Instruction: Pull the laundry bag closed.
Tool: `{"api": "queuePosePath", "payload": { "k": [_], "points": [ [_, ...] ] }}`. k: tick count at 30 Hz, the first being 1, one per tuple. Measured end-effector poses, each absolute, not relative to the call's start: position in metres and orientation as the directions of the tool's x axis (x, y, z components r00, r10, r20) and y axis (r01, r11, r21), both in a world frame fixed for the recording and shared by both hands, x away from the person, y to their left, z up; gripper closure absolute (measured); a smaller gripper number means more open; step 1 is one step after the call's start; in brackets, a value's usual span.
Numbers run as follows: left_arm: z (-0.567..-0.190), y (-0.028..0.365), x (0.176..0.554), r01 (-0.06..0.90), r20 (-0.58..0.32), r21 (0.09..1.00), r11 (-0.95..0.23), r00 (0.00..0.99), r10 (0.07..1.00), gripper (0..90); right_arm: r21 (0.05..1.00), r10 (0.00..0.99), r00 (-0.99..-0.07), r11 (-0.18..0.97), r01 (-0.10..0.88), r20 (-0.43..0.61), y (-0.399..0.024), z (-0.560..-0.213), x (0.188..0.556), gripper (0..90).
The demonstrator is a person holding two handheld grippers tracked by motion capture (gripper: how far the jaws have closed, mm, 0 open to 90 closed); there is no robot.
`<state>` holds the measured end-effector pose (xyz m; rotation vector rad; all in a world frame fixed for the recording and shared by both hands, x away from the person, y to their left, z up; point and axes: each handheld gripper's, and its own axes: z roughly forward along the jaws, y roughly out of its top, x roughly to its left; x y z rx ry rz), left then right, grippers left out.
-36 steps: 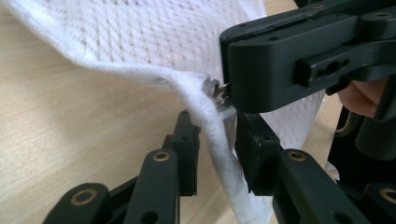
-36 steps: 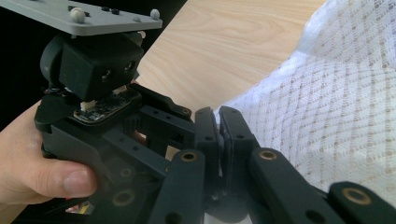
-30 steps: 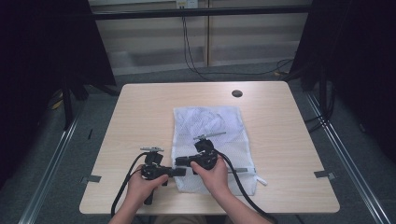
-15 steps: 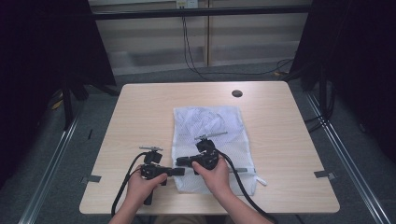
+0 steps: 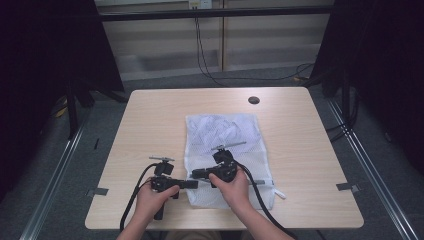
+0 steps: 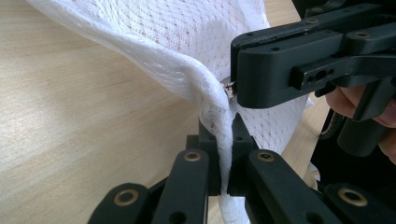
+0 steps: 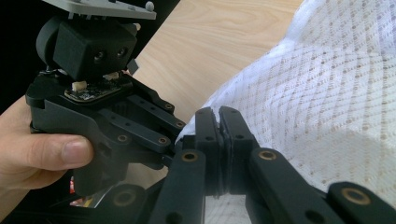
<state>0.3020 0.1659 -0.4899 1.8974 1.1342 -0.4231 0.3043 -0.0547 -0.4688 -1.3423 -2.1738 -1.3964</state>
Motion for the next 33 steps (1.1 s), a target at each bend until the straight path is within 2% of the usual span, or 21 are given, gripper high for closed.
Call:
{"api": "queuePosePath", "payload": {
  "k": [33],
  "points": [
    [-0.487,0.171,0.303,0.846,-0.66,0.497,-0.192,0.512,0.55,88.5,0.587,0.591,-0.533,0.12,0.801,0.606,-0.072,-0.474,0.306,86.8]
  ]
}}
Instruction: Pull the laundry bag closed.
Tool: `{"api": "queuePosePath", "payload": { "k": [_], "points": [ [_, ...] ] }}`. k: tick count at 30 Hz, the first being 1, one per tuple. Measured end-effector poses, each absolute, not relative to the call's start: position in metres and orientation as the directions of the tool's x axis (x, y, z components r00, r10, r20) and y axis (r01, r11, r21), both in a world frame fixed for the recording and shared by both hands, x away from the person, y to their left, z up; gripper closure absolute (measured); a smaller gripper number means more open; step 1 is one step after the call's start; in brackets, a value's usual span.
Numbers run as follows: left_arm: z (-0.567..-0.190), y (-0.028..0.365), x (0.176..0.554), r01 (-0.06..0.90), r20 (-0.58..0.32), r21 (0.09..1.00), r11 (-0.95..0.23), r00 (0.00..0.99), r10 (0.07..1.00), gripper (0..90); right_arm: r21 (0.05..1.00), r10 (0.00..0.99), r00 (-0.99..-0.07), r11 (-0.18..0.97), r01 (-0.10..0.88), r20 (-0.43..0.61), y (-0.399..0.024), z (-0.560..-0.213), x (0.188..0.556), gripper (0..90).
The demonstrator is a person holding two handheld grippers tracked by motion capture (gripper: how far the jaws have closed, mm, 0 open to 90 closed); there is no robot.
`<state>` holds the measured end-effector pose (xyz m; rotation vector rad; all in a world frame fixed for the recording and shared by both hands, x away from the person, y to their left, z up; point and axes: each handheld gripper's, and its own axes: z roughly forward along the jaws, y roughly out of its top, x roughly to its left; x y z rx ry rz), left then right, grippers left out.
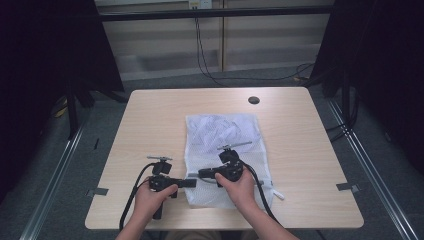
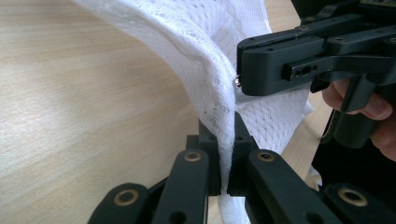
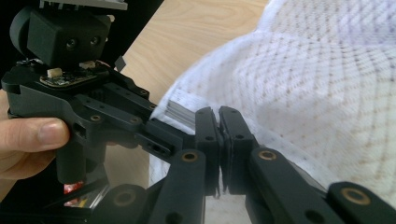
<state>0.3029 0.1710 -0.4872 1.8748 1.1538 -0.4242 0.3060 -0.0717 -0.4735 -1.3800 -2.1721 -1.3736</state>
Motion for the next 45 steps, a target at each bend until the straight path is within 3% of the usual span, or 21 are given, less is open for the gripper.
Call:
{"api": "queuePosePath", "payload": {
  "k": [45],
  "points": [
    [-0.485,0.177,0.305,0.849,-0.665,0.496,-0.184,0.507,0.548,88.5,0.581,0.606,-0.525,0.124,0.804,0.598,-0.092,-0.473,0.304,86.8]
  ]
}}
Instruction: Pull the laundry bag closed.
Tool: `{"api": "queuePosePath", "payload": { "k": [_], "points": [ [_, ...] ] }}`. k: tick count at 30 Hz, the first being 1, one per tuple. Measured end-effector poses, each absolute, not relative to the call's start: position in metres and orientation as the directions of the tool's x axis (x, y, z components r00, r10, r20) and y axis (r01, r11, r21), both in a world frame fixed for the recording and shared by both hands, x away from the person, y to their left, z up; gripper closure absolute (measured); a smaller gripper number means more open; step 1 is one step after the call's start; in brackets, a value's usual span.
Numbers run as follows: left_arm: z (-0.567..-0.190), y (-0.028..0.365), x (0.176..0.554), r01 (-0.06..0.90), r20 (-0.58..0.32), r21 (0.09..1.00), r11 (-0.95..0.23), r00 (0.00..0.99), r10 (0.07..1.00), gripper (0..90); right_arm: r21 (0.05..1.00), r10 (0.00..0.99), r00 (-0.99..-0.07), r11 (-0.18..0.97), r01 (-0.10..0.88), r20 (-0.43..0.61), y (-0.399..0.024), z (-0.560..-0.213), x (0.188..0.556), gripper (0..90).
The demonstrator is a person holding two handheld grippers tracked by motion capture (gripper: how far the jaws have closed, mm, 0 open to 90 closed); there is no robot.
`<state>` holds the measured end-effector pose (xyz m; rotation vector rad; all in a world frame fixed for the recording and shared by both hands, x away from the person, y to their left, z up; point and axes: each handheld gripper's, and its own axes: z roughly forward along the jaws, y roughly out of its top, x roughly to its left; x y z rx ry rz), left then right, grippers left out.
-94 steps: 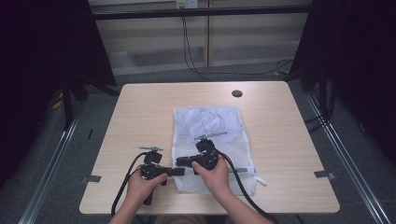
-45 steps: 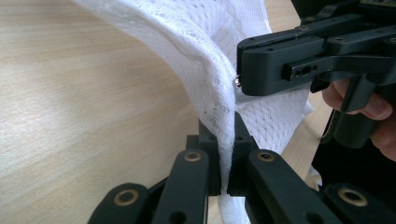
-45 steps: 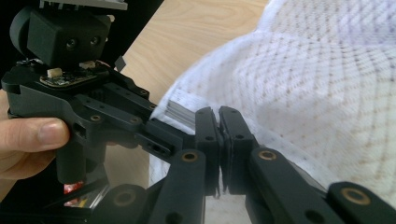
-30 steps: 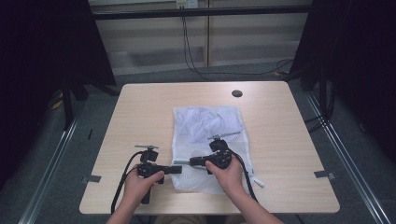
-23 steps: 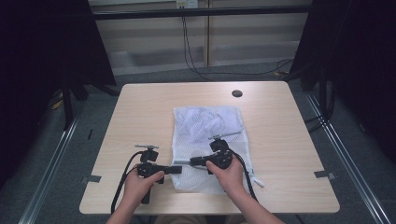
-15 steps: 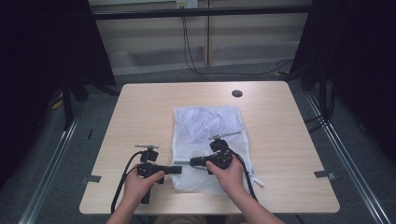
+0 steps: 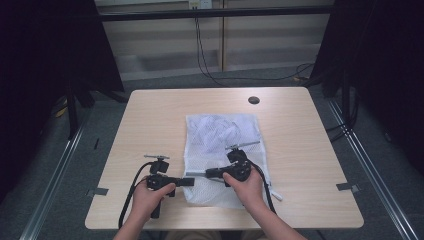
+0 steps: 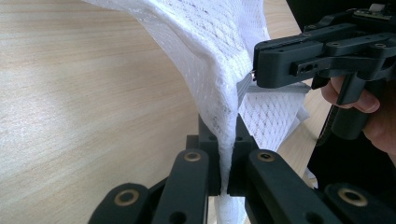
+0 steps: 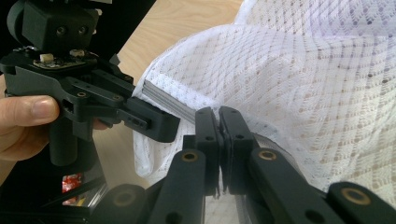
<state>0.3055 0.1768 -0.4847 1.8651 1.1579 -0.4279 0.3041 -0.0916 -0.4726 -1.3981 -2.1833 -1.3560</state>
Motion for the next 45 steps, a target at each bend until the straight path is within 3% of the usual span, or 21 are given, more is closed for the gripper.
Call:
{"api": "queuePosePath", "payload": {
  "k": [45],
  "points": [
    [-0.482,0.178,0.306,0.866,-0.685,0.469,-0.173,0.481,0.547,88.5,0.585,0.609,-0.522,0.116,0.803,0.596,-0.105,-0.474,0.302,86.8]
  ]
}}
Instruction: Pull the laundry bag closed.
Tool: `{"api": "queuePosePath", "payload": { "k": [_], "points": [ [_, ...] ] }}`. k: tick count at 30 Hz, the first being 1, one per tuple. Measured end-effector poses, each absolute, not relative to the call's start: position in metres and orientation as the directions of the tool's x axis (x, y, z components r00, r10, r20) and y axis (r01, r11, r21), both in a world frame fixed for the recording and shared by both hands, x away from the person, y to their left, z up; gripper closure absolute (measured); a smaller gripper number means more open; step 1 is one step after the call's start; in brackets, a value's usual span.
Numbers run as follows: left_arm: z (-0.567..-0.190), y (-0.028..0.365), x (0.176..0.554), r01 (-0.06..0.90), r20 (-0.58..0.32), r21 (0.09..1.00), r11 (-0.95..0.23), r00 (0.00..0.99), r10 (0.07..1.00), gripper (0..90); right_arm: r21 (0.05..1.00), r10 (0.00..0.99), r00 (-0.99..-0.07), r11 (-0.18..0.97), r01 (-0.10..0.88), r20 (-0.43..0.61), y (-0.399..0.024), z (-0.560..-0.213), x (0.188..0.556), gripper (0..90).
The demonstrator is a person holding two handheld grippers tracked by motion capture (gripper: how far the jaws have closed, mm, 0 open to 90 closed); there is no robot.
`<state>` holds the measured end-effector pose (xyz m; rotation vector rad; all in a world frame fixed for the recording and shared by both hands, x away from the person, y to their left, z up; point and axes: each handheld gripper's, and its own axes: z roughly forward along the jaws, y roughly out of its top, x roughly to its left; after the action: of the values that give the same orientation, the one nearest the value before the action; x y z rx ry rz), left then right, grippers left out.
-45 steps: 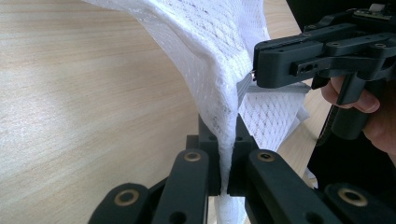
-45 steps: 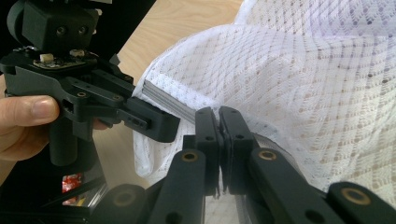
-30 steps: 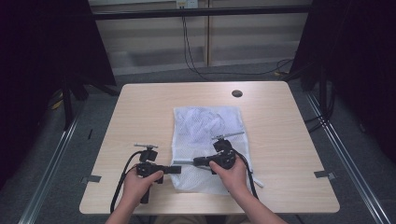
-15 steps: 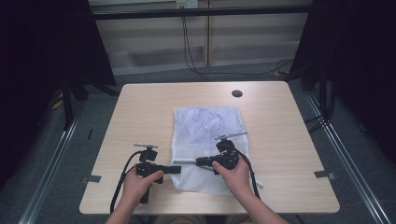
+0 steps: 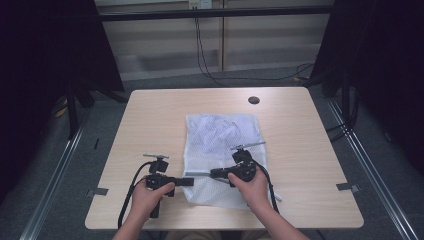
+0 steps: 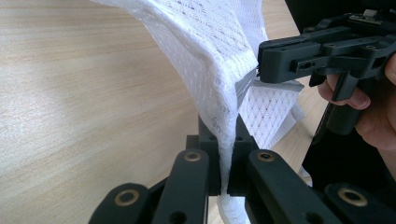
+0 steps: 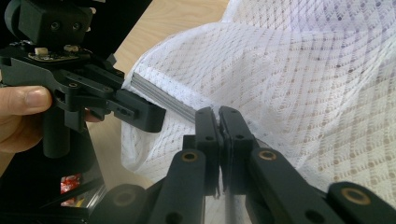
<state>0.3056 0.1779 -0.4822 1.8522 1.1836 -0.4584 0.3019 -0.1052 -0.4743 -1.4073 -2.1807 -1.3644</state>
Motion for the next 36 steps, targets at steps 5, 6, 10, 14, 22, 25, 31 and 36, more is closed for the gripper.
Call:
{"api": "queuePosePath", "payload": {
  "k": [5,6,10,14,22,25,31,36],
  "points": [
    [-0.482,0.1773,0.3053,0.87,-0.692,0.464,-0.169,0.475,0.543,88.5,0.586,0.608,-0.522,0.113,0.803,0.598,-0.1058,-0.4743,0.3016,86.8],
    [-0.4818,0.1774,0.3051,0.871,-0.691,0.462,-0.167,0.471,0.548,88.5,0.585,0.608,-0.522,0.113,0.803,0.598,-0.1059,-0.4744,0.3015,86.8],
    [-0.4827,0.1797,0.3065,0.861,-0.68,0.475,-0.18,0.489,0.546,88.5,0.581,0.615,-0.512,0.105,0.807,0.6,-0.1081,-0.4749,0.3013,86.8],
    [-0.4823,0.1796,0.3065,0.862,-0.681,0.474,-0.18,0.489,0.545,88.5,0.584,0.612,-0.516,0.107,0.805,0.599,-0.109,-0.4748,0.301,86.8],
    [-0.4826,0.1797,0.3065,0.865,-0.684,0.47,-0.175,0.482,0.547,88.5,0.583,0.61,-0.517,0.109,0.805,0.6,-0.109,-0.4748,0.301,86.8],
    [-0.4825,0.1796,0.3064,0.866,-0.686,0.468,-0.176,0.482,0.545,88.5,0.583,0.611,-0.518,0.11,0.805,0.599,-0.1091,-0.4749,0.3009,86.8],
    [-0.4822,0.1803,0.3065,0.867,-0.689,0.466,-0.175,0.48,0.543,88.5,0.59,0.617,-0.523,0.115,0.799,0.587,-0.1102,-0.4739,0.3001,86.8],
    [-0.4817,0.1815,0.3067,0.868,-0.689,0.465,-0.172,0.477,0.546,88.5,0.588,0.624,-0.523,0.122,0.799,0.581,-0.1115,-0.4732,0.3001,86.8]
  ]
}}
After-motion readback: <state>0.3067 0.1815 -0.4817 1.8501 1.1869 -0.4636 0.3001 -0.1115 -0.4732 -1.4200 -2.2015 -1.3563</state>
